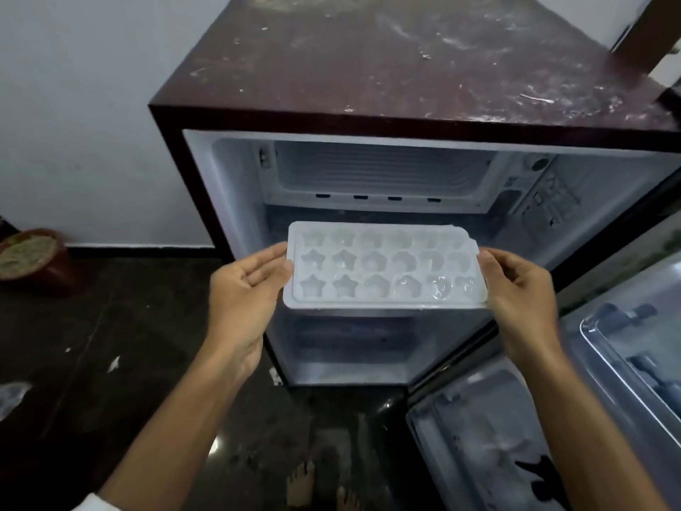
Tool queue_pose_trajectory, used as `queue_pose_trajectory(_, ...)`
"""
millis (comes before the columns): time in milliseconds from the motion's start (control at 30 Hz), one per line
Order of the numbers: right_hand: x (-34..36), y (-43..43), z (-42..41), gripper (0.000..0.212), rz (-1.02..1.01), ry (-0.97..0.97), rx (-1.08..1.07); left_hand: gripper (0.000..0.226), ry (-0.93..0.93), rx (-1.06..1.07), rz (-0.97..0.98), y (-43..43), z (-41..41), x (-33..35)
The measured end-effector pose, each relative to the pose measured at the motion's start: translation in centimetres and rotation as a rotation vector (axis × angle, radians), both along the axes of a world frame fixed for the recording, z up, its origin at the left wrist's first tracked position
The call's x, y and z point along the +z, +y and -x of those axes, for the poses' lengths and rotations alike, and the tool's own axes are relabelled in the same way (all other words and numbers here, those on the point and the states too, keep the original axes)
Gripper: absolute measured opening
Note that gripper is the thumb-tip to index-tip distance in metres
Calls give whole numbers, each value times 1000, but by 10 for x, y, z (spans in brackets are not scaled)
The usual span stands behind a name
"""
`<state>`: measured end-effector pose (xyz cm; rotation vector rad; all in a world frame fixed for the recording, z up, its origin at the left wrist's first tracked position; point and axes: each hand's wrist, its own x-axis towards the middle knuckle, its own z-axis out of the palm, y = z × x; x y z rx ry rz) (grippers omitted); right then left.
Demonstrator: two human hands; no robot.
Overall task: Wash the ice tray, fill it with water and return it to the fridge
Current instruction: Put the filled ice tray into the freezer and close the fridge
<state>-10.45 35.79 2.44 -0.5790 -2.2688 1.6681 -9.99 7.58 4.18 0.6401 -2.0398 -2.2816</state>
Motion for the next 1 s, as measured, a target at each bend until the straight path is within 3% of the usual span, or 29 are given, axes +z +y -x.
queue_pose_trajectory(733,-23,6,113,17,128,84,-127,37,96,-69,181,25,149,-22)
queue_pose_trajectory(1000,-23,5,149,21,5,81,-176,17,130,-3,311,25,186,-36)
